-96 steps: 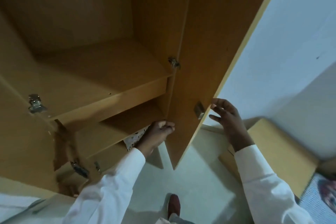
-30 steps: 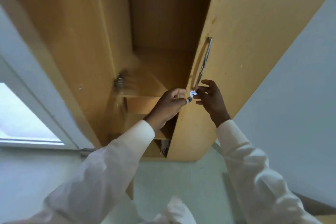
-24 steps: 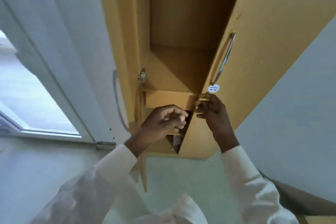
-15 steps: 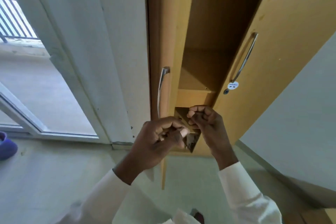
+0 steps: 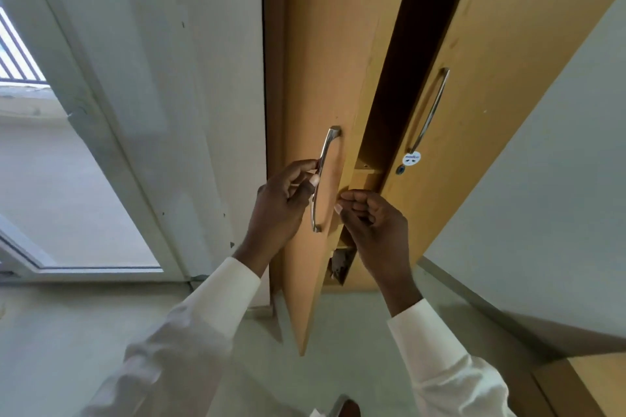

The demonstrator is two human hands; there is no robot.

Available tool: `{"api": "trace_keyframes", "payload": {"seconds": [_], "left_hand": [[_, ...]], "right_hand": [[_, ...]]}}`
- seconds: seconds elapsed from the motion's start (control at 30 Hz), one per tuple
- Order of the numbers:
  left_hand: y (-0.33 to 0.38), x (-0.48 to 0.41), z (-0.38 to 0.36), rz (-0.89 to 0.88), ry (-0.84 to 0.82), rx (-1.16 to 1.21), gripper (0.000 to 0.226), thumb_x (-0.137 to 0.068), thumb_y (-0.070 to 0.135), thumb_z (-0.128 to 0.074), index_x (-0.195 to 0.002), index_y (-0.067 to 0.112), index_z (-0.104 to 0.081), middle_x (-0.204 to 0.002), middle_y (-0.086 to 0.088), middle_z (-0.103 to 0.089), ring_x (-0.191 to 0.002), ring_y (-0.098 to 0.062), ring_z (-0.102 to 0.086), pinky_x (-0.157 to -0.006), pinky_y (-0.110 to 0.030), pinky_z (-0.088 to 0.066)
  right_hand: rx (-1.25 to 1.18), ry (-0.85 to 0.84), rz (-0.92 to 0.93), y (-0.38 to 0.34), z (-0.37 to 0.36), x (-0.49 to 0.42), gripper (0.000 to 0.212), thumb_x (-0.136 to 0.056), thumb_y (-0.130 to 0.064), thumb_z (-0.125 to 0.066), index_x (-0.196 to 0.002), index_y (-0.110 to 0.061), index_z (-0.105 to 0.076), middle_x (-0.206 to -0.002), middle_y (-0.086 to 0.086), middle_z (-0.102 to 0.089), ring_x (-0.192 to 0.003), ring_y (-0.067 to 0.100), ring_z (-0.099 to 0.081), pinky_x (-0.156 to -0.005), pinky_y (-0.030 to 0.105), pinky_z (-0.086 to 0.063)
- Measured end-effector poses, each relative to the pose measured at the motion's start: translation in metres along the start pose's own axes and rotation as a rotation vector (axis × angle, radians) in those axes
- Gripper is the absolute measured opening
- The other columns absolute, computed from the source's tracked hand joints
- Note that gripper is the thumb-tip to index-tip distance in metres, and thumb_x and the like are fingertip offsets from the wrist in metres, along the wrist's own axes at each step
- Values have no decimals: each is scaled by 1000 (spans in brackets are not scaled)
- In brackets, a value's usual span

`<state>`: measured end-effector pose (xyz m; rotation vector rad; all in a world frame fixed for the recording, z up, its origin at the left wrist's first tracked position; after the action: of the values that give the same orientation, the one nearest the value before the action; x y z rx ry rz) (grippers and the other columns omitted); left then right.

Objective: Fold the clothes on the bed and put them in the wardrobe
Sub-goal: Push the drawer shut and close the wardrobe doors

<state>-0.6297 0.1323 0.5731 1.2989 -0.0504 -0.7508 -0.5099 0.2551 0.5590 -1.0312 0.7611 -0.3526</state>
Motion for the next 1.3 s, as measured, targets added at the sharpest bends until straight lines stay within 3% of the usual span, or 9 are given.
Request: {"api": "trace_keyframes", "payload": {"seconds": [0.27, 0.4, 0.53, 0.73, 0.87, 0.93, 1.03, 1.23, 1.3], "left_hand": [[3, -47, -61, -88, -161, -50, 8, -95, 31, -61, -102, 31, -65, -94, 19, -68, -86, -5, -65, -78, -42, -58], [3, -79, -106, -92, -237, -77, 12, -96, 37, -56, -94, 25, -59, -82, 7, -65, -76, -20, -62, -73, -46, -56], [6, -113, -150, -79, -277, -110, 15, -99, 37, -51, -97, 23, -54, -85, 2, -66, -78, -19, -66, -75, -45, -58], [8, -164, -195, -98, -231, -234, 15, -101, 32, -48, -90, 22, -47, -82, 0, -63, -72, -21, -59, -67, -32, -47], [7, -192, -212, -76, -211, -285, 15, -103, 28, -45, -91, 18, -46, -84, -1, -62, -75, -19, -59, -65, -27, -42], [6, -204, -218, -62, -205, -289, 12, -102, 24, -46, -92, 18, -47, -86, -1, -63, -76, -18, -59, -65, -26, -43], [2, -218, -225, -45, -186, -302, 10, -101, 20, -48, -91, 20, -46, -84, 1, -60, -75, -17, -57, -63, -25, -42], [-4, -234, -236, -60, -144, -338, 9, -100, 19, -49, -92, 19, -47, -86, -1, -61, -79, -21, -58, -69, -27, -43], [-7, -241, -238, -48, -130, -353, 7, -100, 20, -48, -94, 19, -47, -89, -2, -62, -81, -22, -58, -72, -29, -46]], "right_hand": [[22, 204, -51, 34, 44, -36, 10, -87, -13, -73, -98, -13, -71, -91, -7, -74, -85, 8, -70, -76, 17, -53], [54, 270, -82, 56, 71, -68, 10, -87, -12, -73, -97, -11, -72, -89, -6, -74, -81, 4, -69, -74, 14, -50], [98, 309, -113, 78, 90, -106, 14, -89, -10, -67, -92, -24, -70, -86, -12, -73, -79, 0, -68, -75, 19, -52], [78, 124, -199, 117, 118, -169, 24, -92, -10, -56, -107, -24, -69, -100, -8, -74, -87, 8, -69, -83, 39, -59], [43, 66, -259, 136, 141, -219, 32, -85, -9, -50, -100, -32, -66, -98, -6, -73, -89, 17, -67, -78, 46, -55], [87, 138, -255, 141, 150, -243, 35, -85, -9, -45, -112, -24, -61, -107, 0, -69, -91, 19, -63, -79, 44, -54], [178, 50, -231, 148, 149, -272, 42, -89, -4, -40, -128, -11, -52, -122, 12, -63, -106, 25, -60, -86, 40, -50], [132, -10, -200, 159, 136, -279, 16, -101, -22, -46, -112, -12, -52, -94, 0, -62, -85, 22, -58, -79, 39, -50], [128, -19, -171, 169, 142, -278, 15, -99, -33, -50, -105, -20, -53, -92, 3, -65, -85, 27, -63, -81, 48, -56]]}}
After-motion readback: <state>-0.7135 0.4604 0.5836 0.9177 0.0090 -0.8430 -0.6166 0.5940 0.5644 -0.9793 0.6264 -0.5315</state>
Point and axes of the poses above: each hand's wrist, its own x-axis away from the middle knuckle, its own z-axis out of the back of the hand, y = z × x, the point moved 1 cm from there along -x, towards the middle knuckle
